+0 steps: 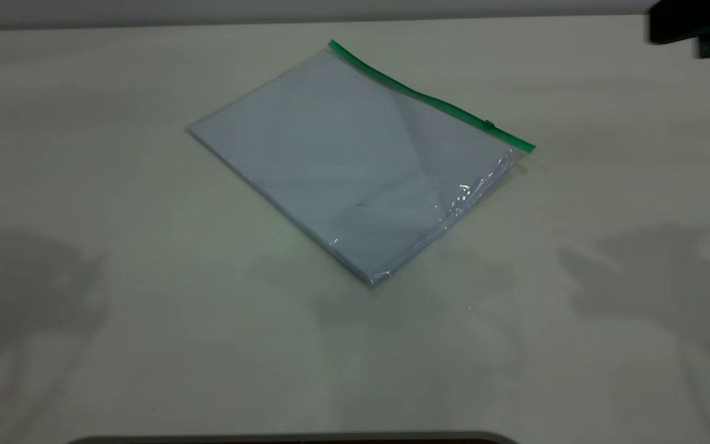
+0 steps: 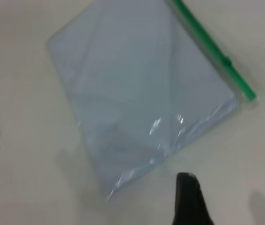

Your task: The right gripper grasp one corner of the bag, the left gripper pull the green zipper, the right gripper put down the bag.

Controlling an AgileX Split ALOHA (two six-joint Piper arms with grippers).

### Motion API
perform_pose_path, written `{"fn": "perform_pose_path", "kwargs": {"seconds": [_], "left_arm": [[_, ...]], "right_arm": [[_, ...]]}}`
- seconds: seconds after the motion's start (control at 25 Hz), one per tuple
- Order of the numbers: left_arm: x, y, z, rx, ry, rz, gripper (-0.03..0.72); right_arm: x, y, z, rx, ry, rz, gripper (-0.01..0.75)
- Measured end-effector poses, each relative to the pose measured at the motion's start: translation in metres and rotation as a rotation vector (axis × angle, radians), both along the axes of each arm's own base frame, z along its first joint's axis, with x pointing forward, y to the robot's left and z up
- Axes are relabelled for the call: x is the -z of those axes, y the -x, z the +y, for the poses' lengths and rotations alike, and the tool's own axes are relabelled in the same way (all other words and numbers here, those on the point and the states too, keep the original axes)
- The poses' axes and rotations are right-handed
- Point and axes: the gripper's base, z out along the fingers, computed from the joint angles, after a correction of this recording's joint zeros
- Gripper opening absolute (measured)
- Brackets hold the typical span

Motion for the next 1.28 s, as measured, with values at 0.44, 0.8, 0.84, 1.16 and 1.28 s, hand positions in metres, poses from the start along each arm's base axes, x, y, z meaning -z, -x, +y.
{"fn": "perform_pose_path", "kwargs": {"seconds": [0.44, 0.8, 0.84, 1.16, 1.28], "left_arm": [[0.020, -0.034, -0.012, 0.094, 0.102, 0.004, 0.536], [0.019, -0.035, -0.012, 0.100, 0.101, -0.004, 0.536], [0.019, -0.035, -0.012, 0.100, 0.100, -0.005, 0.536], [0.019, -0.035, -0.012, 0.101, 0.099, -0.007, 0.538], [0.019, -0.035, -0.012, 0.101, 0.099, -0.007, 0.538]], "right_arm": [[0.110, -0.101, 0.008, -0.092, -0.063, 0.099, 0.518], [0.150, -0.139, 0.000, -0.203, 0.019, 0.118, 0.508], [0.155, -0.141, 0.001, -0.219, 0.009, 0.124, 0.506], [0.189, -0.142, 0.013, -0.274, -0.154, 0.190, 0.505], [0.189, -0.145, 0.024, -0.262, -0.200, 0.180, 0.493]]}}
